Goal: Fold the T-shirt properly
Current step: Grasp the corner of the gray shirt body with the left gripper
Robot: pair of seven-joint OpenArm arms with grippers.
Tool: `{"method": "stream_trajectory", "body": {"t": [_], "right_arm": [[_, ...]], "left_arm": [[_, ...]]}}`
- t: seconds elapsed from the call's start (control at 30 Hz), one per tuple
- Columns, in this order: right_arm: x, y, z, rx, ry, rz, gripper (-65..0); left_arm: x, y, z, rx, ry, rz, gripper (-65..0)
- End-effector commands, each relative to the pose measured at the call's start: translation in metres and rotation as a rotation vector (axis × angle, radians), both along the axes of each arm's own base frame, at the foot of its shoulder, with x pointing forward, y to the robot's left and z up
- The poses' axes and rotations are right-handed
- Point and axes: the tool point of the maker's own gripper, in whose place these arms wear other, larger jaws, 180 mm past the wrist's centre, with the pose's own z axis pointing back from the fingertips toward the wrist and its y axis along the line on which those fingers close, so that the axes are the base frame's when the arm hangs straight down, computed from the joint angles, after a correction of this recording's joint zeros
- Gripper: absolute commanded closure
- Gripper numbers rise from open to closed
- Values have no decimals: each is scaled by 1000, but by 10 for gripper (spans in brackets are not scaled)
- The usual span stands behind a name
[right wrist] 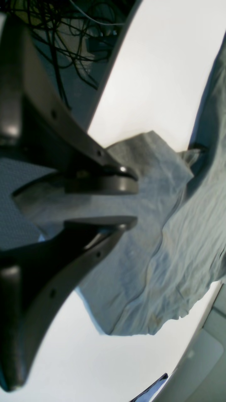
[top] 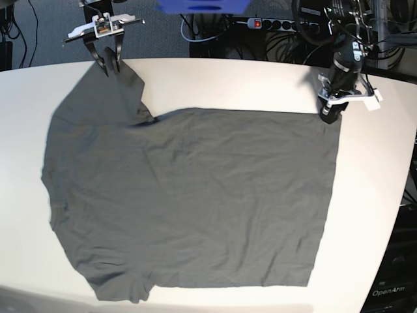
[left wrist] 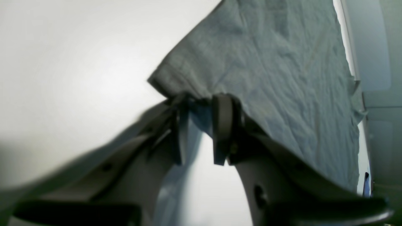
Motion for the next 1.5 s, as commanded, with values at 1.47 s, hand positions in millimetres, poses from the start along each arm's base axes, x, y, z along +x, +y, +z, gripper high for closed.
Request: {"method": "stream_trajectory", "body": {"t": [1.47], "right_arm": [[0,-4,3,-6,-7,-4,-129]], "left_arm": [[-6,-42,-16,-208,71,-8,-276]]}}
